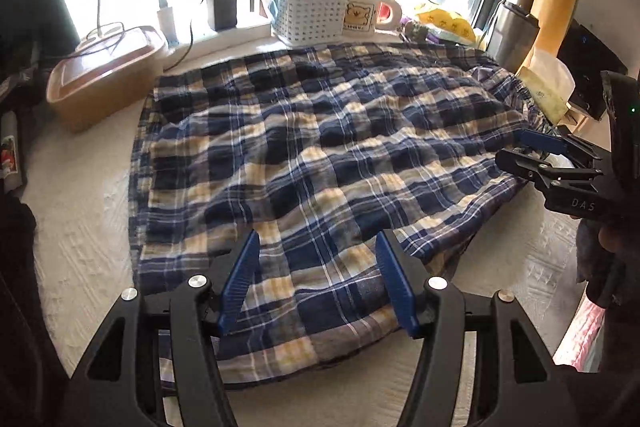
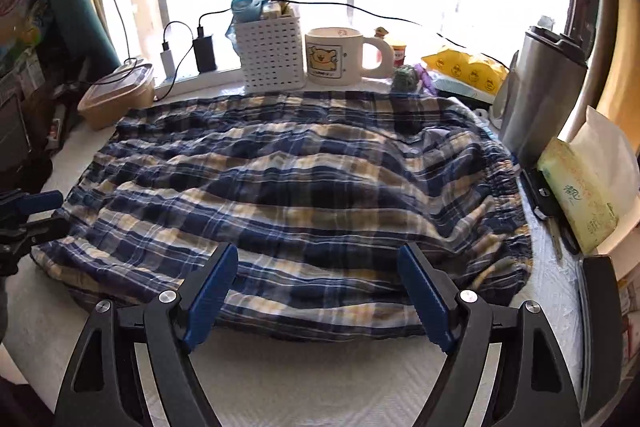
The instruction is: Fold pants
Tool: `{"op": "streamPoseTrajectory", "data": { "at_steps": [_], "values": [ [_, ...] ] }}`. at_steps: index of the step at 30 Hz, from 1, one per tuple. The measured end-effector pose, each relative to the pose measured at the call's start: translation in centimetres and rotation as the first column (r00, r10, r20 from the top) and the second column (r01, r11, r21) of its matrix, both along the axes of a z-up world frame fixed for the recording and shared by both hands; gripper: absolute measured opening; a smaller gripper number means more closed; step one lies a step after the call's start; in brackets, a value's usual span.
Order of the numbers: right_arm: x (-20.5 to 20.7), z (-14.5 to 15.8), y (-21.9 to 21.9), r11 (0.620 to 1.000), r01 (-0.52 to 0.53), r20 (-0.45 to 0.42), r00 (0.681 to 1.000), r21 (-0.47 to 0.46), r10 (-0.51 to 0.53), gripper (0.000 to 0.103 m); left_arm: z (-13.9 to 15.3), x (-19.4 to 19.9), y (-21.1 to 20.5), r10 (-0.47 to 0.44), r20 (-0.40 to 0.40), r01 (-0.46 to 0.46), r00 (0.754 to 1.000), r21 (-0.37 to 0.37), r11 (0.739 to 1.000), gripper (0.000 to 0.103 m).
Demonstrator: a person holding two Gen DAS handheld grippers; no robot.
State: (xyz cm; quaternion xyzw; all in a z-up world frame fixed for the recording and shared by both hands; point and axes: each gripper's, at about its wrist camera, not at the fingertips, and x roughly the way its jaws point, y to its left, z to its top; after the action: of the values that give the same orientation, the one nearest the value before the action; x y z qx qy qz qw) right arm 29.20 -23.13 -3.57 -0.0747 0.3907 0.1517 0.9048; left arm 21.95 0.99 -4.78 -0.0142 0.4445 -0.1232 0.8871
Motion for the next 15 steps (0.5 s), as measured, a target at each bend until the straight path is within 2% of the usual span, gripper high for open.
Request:
{"op": "streamPoseTrajectory", "data": {
  "at_steps": [3,4,5,11,15],
  "values": [
    [0.5,-2.4,1.1,1.0,-0.015,-0.054,0.998,-0.014,0.014,0.084,-1.8,-0.2,-0.2,0.015,-0.056,-0.013,0.998,0.02,1.0,0.061],
    [0.4,-3.2,1.3,0.999,-0.014,-0.078,0.997,-0.032,0.011,0.084,-1.7,-0.7,-0.3,0.012,-0.027,-0.011,1.0,0.025,1.0,0.061],
    [0.2,-3.5,1.4,0.999,-0.016,-0.069,0.998,-0.043,0.013,0.084,-1.9,-0.9,-0.3,0.007,-0.031,-0.007,0.999,0.03,1.0,0.061],
    [-0.8,-2.7,1.6,0.995,-0.069,-0.101,0.993,-0.073,0.061,0.085,-2.1,-2.4,-0.2,0.003,-0.034,-0.001,0.999,0.06,0.998,0.061],
    [-1.3,-1.2,-0.4,0.997,-0.077,-0.098,0.992,-0.002,0.076,0.086,-1.1,-2.5,1.0,0.022,-0.064,-0.019,0.998,0.045,0.999,0.061]
  ]
}}
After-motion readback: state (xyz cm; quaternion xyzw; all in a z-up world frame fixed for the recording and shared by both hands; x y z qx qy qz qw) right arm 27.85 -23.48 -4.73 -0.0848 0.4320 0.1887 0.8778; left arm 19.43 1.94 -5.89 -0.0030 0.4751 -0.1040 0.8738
